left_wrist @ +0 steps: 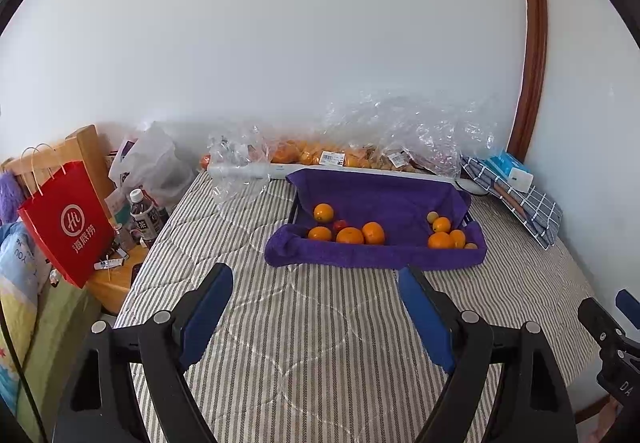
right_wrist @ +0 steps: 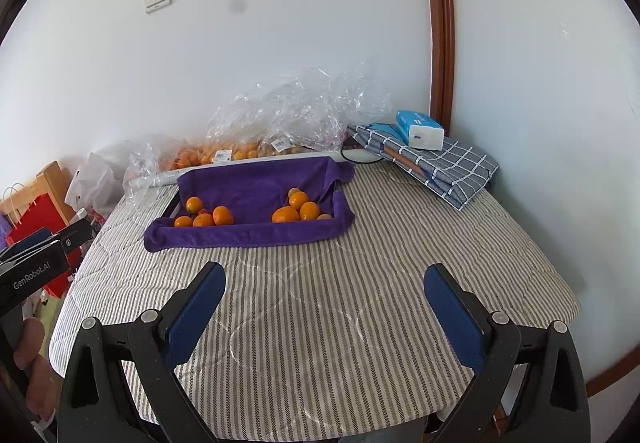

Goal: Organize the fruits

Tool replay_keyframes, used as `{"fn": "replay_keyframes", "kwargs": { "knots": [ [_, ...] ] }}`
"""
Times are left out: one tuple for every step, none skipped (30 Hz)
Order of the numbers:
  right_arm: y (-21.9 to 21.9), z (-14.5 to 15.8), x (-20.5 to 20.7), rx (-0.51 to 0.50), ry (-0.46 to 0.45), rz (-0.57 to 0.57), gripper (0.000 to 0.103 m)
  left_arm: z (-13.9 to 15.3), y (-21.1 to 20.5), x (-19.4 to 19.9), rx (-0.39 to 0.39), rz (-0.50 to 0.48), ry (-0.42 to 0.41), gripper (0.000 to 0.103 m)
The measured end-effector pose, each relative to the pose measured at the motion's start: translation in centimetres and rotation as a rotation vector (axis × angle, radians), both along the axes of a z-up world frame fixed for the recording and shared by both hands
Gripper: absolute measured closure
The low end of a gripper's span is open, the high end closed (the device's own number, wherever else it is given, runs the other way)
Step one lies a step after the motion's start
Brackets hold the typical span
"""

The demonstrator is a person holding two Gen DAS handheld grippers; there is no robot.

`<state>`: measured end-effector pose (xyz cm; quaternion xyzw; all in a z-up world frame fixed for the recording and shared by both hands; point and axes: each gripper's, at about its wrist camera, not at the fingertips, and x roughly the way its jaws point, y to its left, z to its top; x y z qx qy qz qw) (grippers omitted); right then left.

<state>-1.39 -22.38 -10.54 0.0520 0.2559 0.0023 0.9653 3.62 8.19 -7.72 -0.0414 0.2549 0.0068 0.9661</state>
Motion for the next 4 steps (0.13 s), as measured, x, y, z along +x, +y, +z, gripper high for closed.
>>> {"fn": "replay_keyframes", "kwargs": {
  "knots": [
    [0.02, -0.01, -0.05, 0.001, 0.0, -0.001, 0.004, 0.01, -0.01, 0.04, 0.002, 0.0, 0.001, 0.018],
    [0.0, -0.02, -0.05, 0.001, -0.001, 0.0, 0.004, 0.04, -0.04, 0.12, 0.003, 0.0, 0.006, 0.017],
    [-0.01, -0.02, -0.04, 0.002, 0.0, 0.0, 0.004, 0.05, -0.05, -0.02, -0.003, -0.009, 0.006, 0.017],
    [-0.01, -0.02, -0.08, 0.003, -0.001, 0.0, 0.004, 0.13, -0.07, -0.14, -0.005, -0.016, -0.003, 0.017]
  ]
}}
